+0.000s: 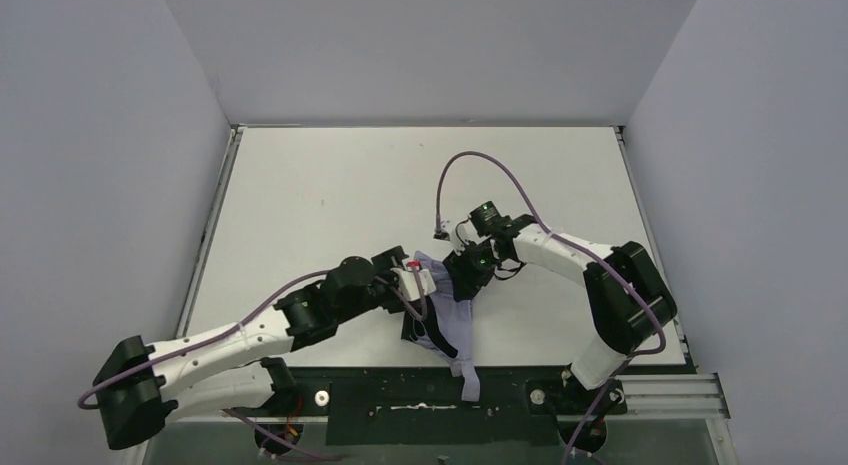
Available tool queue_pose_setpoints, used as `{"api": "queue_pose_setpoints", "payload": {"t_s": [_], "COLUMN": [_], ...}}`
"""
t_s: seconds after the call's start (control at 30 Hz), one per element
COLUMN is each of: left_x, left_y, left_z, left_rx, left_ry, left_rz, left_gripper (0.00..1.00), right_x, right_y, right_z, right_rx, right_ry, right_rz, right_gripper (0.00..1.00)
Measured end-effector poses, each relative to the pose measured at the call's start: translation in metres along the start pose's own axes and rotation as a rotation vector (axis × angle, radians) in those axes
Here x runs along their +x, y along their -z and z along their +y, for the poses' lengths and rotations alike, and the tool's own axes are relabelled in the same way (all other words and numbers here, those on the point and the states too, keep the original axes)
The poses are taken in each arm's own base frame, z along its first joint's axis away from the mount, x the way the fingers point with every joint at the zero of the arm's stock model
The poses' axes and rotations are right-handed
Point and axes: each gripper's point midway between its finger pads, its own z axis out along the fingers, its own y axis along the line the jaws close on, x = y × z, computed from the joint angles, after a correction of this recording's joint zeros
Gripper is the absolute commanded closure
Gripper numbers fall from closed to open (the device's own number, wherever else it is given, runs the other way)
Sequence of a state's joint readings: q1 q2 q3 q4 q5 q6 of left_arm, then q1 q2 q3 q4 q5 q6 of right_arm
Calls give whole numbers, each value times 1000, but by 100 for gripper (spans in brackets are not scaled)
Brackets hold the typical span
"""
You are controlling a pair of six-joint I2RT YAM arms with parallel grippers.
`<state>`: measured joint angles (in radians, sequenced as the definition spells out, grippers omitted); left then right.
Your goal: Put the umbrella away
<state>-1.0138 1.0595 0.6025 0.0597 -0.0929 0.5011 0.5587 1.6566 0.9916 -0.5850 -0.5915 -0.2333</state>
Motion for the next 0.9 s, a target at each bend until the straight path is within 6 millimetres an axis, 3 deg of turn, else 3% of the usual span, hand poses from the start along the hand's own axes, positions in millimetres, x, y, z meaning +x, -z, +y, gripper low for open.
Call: {"api": "queue_pose_setpoints", "payload": {"t_s": [0.13, 0.23, 0.4, 0.5, 0.67, 0.9], "left_x": [-5, -1, 25, 34, 32, 34], "left_y": [31, 47, 56, 51, 27, 1], "left_z": [3, 21, 49, 50, 29, 11], "left_rx": [-30, -106, -227, -244, -178, -148], "left_ry": [155, 316, 662, 892, 1198, 1342], "left_rz": [-49, -59, -9, 30, 72, 150], "left_gripper": [33, 33, 36, 38, 41, 52], "right_x": [0, 0, 1, -1, -1, -1], "right_y": [-1, -1, 0, 0, 0, -1], "right_z": [1, 3, 5, 5, 5, 5], "right_rx": [30, 57, 120, 142, 151, 162], "right_ry": [48, 99, 186, 209, 214, 217], "right_rz": [-4, -14, -43, -47, -44, -41], "right_gripper": [75, 76, 76, 76, 75, 76]}}
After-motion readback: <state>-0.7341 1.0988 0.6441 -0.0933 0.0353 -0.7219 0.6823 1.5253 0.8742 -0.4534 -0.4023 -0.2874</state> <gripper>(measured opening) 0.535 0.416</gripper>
